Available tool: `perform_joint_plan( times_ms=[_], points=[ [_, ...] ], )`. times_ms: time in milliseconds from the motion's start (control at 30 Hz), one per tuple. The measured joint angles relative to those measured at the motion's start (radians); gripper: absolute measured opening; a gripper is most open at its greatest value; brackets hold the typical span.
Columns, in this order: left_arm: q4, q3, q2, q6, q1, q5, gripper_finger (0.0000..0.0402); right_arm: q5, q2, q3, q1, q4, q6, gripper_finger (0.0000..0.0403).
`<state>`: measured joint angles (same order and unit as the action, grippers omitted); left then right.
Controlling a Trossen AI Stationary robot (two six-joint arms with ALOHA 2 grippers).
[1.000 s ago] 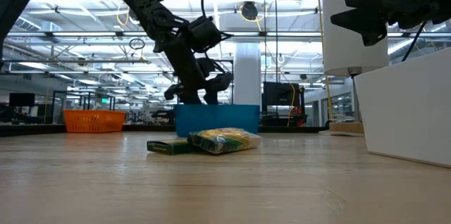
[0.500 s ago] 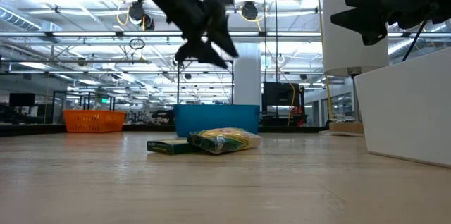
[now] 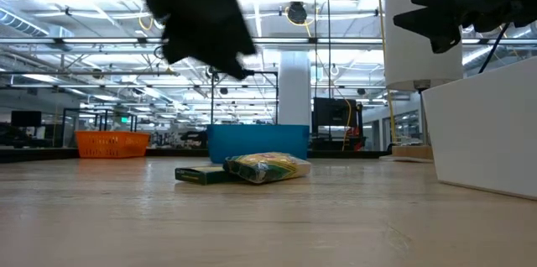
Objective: Pick & Place School Supplies
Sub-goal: Put the yellow crayon pack into the orange bin
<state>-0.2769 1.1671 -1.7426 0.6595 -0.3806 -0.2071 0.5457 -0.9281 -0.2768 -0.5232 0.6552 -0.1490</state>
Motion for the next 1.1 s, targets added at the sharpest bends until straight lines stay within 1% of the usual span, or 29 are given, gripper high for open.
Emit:
perform_joint_plan(
  times_ms=[100,167,267,367,433,500,533,700,767,800,867,933,1000,1033,1100],
  points=[
    [-0.055,-0.001,-0.020,0.122,-0.049,-0.109,0.0172,0.000,0.000,0.000,0.000,0.000,0.000,0.0210],
    [-0.061,-0.001,-0.022,0.199,-0.068,-0.172,0.0172,0.000,0.000,0.000,0.000,0.000,0.000,0.0210],
    [-0.037,0.000,-0.022,0.258,-0.075,-0.208,0.0173,0.001,0.000,0.000,0.000,0.001,0.000,0.0210],
    [-0.027,0.000,-0.023,0.232,-0.059,-0.213,0.0173,0.001,0.000,0.000,0.000,0.008,0.002,0.0210],
    [-0.018,0.000,-0.032,0.166,-0.043,-0.203,0.0173,0.002,0.000,0.000,0.000,0.007,0.003,0.0210],
    [-0.007,0.000,-0.039,0.065,-0.031,-0.196,0.0176,0.002,0.000,0.000,0.000,0.006,0.003,0.0210],
    [0.019,0.000,-0.045,0.031,-0.025,-0.195,0.0179,0.001,0.000,0.000,0.000,0.006,0.003,0.0210],
    [0.104,0.000,-0.051,-0.066,0.000,-0.186,0.0193,0.000,0.000,0.000,0.000,0.008,-0.001,0.0210],
    [0.099,0.001,-0.050,-0.099,0.008,-0.186,0.0195,0.000,0.000,0.000,0.000,0.006,-0.003,0.0210],
    [0.086,0.001,-0.050,-0.140,0.009,-0.184,0.0195,0.000,0.000,0.000,0.000,0.005,-0.003,0.0210],
    [0.051,0.001,-0.050,-0.301,0.010,-0.172,0.0192,0.000,0.000,0.000,0.000,0.002,-0.003,0.0210],
    [0.004,0.001,-0.050,-0.533,0.006,-0.139,0.0187,0.000,0.000,0.000,0.000,-0.002,0.001,0.0210],
    [-0.021,-0.001,-0.052,-0.718,0.001,-0.105,0.0181,0.000,0.000,0.000,0.000,-0.002,0.002,0.0210],
    [-0.014,-0.001,-0.052,-0.761,-0.003,-0.101,0.0178,0.000,0.000,0.000,0.000,-0.002,0.003,0.0210],
    [0.038,-0.001,-0.052,-0.765,-0.006,-0.100,0.0171,0.000,0.000,0.000,0.000,-0.002,0.003,0.0210]
  ],
)
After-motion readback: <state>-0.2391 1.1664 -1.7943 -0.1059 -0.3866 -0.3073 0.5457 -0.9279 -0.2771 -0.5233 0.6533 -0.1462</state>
